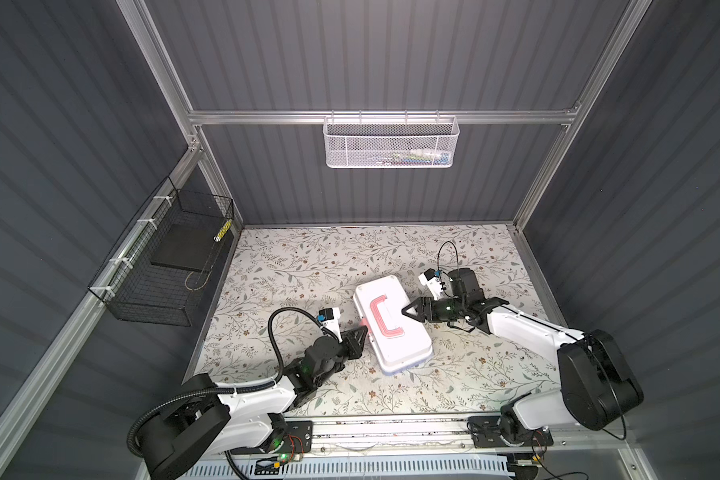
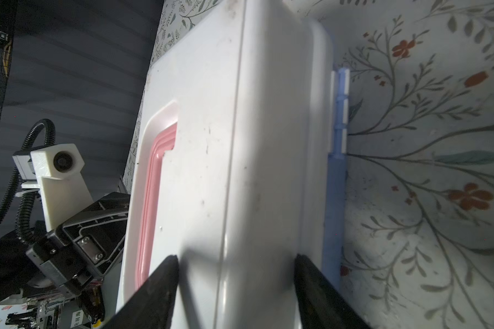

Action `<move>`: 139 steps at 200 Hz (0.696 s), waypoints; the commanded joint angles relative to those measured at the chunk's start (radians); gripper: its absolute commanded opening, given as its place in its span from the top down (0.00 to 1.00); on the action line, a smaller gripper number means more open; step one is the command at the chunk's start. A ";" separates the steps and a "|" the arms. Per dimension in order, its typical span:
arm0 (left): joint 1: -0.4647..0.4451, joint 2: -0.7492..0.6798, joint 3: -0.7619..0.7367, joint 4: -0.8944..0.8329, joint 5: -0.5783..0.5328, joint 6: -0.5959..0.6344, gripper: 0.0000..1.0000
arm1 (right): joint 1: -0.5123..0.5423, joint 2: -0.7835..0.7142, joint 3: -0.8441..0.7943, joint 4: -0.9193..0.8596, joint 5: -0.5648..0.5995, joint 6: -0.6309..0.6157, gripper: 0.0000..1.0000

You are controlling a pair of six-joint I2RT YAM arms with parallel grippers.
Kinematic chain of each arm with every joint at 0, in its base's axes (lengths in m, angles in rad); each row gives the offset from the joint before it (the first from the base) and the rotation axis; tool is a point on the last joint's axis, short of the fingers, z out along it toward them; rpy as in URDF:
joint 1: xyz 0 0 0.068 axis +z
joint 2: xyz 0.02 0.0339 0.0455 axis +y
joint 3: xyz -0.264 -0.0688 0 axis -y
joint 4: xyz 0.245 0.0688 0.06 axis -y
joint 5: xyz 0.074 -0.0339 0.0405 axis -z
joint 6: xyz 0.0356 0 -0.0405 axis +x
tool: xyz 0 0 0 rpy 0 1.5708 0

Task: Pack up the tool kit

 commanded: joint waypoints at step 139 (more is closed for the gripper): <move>-0.004 -0.008 0.080 -0.125 0.048 0.047 0.76 | 0.024 0.042 -0.029 -0.055 -0.031 0.002 0.35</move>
